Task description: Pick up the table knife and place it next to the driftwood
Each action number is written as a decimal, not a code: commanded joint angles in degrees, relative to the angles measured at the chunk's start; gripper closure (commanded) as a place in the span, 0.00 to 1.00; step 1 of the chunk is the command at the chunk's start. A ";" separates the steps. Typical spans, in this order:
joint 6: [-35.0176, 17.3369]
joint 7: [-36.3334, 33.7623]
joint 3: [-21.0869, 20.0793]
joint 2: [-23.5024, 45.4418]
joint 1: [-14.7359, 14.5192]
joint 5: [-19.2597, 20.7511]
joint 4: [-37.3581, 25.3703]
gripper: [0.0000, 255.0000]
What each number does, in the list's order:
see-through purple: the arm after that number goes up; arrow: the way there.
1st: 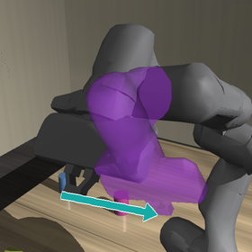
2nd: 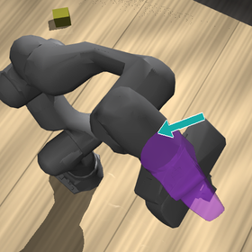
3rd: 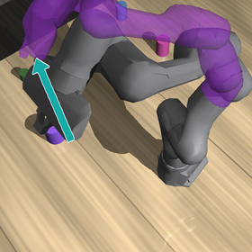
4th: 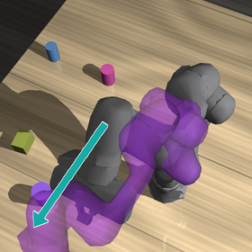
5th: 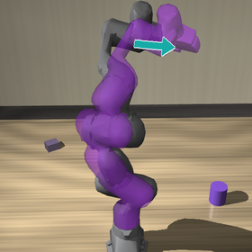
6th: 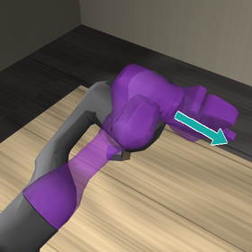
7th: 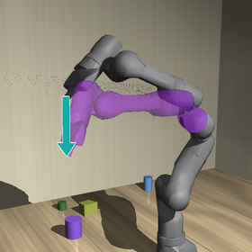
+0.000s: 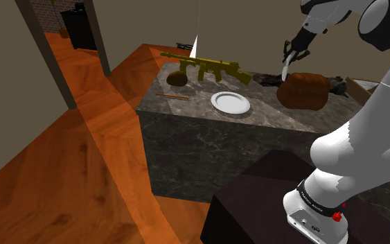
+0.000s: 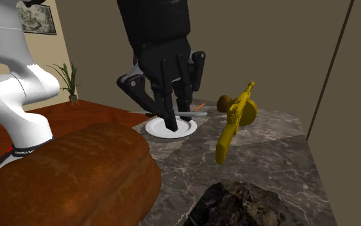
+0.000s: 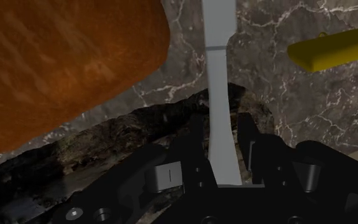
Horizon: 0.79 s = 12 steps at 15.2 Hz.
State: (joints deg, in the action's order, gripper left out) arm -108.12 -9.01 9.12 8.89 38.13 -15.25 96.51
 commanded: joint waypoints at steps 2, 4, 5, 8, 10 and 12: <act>0.32 3.71 1.56 -2.21 2.02 -0.02 2.76 1.00; 0.61 6.08 2.64 -3.57 3.31 0.07 4.38 1.00; 0.79 7.27 3.20 -4.17 3.96 0.12 5.08 1.00; 1.47 10.89 4.96 -5.66 5.92 0.33 6.75 1.00; 2.01 13.35 6.18 -6.39 7.25 0.48 7.51 1.00; 2.63 15.84 7.43 -6.90 8.59 0.62 7.99 1.00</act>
State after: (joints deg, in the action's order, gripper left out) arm -105.53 5.44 15.95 1.82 46.07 -14.56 104.38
